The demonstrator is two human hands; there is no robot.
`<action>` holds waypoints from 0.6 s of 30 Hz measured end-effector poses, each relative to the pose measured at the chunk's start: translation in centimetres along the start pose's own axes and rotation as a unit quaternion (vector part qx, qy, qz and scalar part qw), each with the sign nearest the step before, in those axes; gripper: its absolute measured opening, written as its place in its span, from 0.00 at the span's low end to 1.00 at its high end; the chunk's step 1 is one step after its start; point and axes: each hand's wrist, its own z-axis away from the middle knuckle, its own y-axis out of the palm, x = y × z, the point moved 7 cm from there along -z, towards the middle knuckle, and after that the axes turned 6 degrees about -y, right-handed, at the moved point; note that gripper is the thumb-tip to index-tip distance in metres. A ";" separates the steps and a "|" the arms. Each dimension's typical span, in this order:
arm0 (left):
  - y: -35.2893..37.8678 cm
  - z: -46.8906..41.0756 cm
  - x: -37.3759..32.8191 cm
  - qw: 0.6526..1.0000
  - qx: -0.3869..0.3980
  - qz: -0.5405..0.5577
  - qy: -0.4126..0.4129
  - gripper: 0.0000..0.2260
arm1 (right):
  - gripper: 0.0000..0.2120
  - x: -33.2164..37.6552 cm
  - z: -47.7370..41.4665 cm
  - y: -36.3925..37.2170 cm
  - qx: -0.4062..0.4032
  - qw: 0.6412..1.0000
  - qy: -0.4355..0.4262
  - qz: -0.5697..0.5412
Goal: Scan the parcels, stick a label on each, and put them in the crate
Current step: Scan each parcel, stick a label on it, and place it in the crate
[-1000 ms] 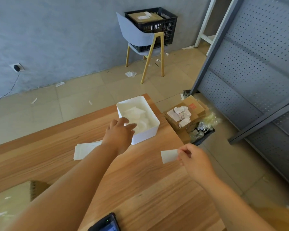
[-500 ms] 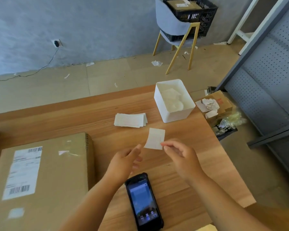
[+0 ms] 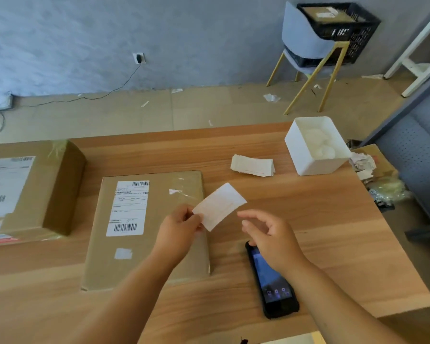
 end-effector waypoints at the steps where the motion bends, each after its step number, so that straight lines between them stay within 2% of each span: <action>1: -0.9 0.1 0.5 1.000 -0.001 -0.016 0.005 0.06 | 0.10 0.4 0.0 0.3 -0.013 1.000 -0.016 0.024; 3: -2.4 0.5 1.5 0.999 0.002 -0.051 0.014 0.04 | 0.10 1.3 0.2 1.6 -0.019 0.996 -0.048 0.067; 8: -5.9 1.7 3.2 0.993 -0.004 -0.115 0.037 0.05 | 0.09 2.5 0.5 5.7 0.009 0.991 -0.068 0.115; 14: -9.5 2.6 4.1 0.987 0.022 -0.143 0.069 0.06 | 0.14 3.4 0.4 9.7 0.023 0.996 -0.052 0.065; 18: -12.2 3.0 5.0 0.986 0.008 -0.145 0.081 0.08 | 0.14 3.6 0.5 11.8 0.012 0.999 -0.029 0.029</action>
